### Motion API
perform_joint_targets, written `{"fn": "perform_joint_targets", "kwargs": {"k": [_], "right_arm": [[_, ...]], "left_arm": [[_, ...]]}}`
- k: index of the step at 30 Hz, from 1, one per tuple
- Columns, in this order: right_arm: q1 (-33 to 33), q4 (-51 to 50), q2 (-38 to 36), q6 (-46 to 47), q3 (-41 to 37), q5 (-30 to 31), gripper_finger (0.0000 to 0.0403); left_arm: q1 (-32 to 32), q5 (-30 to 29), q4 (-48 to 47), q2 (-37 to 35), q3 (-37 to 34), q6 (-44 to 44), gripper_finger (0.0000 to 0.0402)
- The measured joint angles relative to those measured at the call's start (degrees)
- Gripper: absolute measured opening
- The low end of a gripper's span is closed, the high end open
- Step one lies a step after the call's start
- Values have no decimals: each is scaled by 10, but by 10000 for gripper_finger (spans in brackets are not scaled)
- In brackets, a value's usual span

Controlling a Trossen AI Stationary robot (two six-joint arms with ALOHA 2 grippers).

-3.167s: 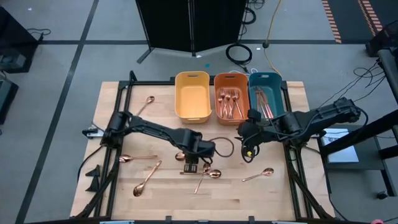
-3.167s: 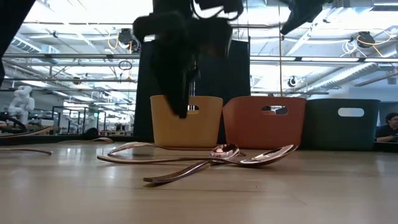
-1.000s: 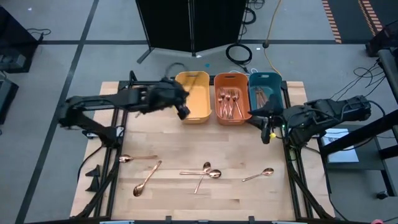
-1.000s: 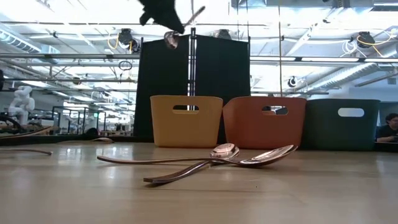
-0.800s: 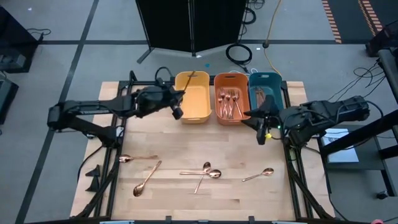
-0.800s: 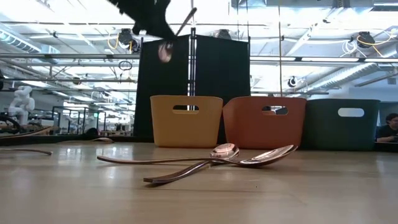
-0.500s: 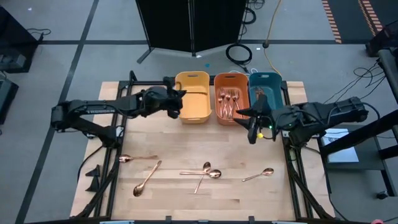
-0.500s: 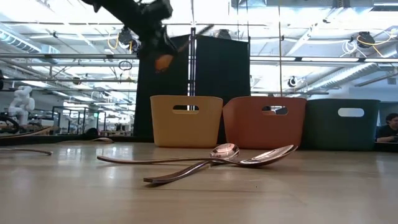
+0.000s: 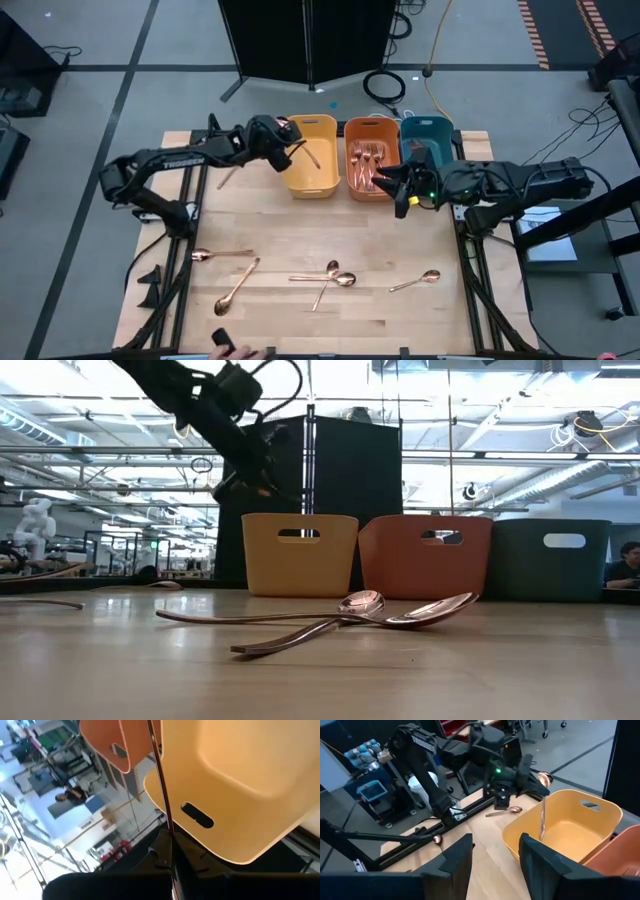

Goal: Sort silverware
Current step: Put the copper spoon into the yellow bin

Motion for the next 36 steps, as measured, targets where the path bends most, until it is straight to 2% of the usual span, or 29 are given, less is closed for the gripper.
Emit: {"fn": "perform_joint_targets", "kwargs": {"k": [11, 19, 28, 31, 36], "right_arm": [[-1, 3, 0, -37, 0, 0, 148], [-1, 2, 0, -77, 0, 1, 148], [-1, -13, 0, -93, 0, 0, 148], [-1, -13, 0, -99, 0, 1, 148], [-1, -13, -2, -114, 0, 0, 148]], "left_arm": [[11, 52, 0, 22, 0, 13, 0], [9, 54, -1, 22, 0, -17, 4], [-1, 64, 8, 22, 0, -17, 77], [-2, 64, 16, 22, 0, -18, 90], [6, 63, 17, 22, 0, -119, 93]]}}
